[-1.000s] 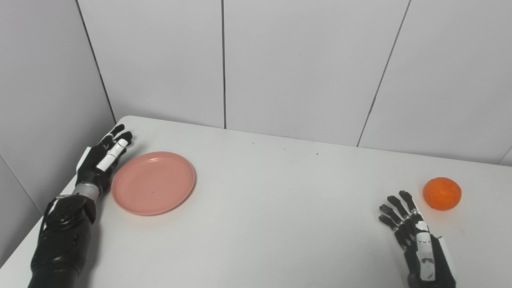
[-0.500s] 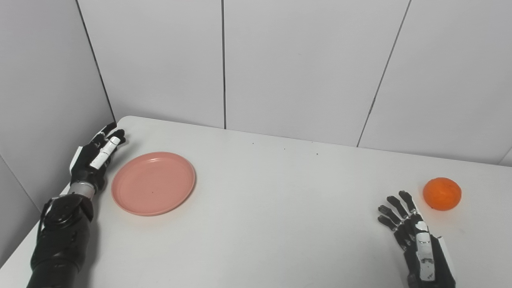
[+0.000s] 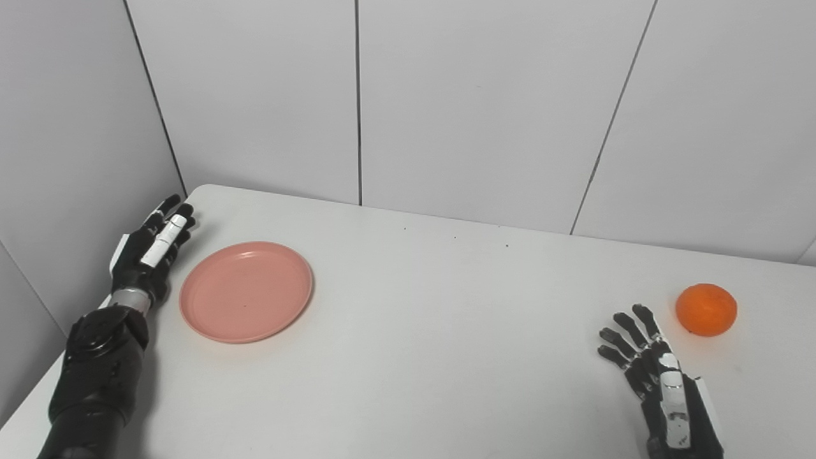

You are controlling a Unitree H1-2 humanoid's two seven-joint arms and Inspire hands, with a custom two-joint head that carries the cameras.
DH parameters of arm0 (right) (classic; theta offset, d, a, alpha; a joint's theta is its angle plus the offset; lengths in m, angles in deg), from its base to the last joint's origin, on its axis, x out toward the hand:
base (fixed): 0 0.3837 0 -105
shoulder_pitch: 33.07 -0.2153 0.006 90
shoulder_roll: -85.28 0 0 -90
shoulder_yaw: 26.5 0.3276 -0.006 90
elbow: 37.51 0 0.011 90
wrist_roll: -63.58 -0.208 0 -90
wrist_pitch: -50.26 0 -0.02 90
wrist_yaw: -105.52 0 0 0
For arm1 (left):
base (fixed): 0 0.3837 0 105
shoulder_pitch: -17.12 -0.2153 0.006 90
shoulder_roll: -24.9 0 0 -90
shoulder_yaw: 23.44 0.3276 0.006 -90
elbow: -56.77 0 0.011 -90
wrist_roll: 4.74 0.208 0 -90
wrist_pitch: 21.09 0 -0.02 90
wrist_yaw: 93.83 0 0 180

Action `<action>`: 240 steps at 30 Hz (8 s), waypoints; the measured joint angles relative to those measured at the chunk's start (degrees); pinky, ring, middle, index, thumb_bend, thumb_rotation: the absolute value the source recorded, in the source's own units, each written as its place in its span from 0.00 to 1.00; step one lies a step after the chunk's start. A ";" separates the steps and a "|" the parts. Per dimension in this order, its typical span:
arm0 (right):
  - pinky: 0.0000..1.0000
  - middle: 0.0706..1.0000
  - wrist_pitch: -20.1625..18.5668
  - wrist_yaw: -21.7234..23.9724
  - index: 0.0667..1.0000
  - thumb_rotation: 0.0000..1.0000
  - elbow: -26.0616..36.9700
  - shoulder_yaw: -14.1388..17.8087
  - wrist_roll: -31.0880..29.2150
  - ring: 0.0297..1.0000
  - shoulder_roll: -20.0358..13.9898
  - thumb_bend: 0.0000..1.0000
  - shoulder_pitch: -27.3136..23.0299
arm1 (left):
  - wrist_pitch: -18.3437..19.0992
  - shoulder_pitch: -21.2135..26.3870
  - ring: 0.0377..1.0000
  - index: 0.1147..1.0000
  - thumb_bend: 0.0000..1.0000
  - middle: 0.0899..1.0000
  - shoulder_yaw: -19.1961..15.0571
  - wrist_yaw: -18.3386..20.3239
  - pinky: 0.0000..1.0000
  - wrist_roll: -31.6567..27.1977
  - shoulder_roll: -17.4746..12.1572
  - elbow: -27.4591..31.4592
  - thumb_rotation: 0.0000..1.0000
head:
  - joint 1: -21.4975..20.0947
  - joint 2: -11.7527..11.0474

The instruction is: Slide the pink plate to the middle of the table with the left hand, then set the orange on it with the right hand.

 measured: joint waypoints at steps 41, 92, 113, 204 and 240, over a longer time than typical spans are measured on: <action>0.79 0.89 -0.02 -0.09 0.95 1.00 1.13 -0.62 0.24 0.82 1.01 0.69 0.58 | 18.91 -8.09 0.96 1.00 0.69 1.00 2.47 0.78 0.98 -1.21 5.35 25.09 0.52 | -0.70 0.97; 0.76 0.88 -0.02 -1.43 0.94 1.00 1.15 -1.04 1.63 0.81 1.62 0.71 0.50 | 17.09 -11.48 0.87 1.00 0.80 0.90 8.89 -6.72 0.86 4.69 16.73 34.04 0.51 | -0.79 1.05; 0.75 0.89 -0.02 -2.33 0.94 1.00 1.18 -1.45 2.56 0.80 1.98 0.72 0.40 | 18.55 -11.45 0.87 1.00 0.79 0.89 11.86 -7.46 0.88 5.73 19.11 35.83 0.51 | -1.41 1.41; 0.73 0.86 -2.30 -5.24 0.92 0.97 2.26 -4.02 7.23 0.79 6.63 0.77 0.64 | 16.33 -8.70 0.85 1.00 0.75 0.88 23.06 -1.58 0.89 9.23 24.58 32.09 0.45 | -14.15 3.16; 0.70 0.89 -1.62 -12.80 0.92 0.95 6.09 -4.47 19.47 0.75 7.32 0.70 2.43 | 15.86 -8.14 0.87 1.00 0.73 0.90 20.88 1.26 0.90 7.99 24.63 30.93 0.45 | -19.16 2.90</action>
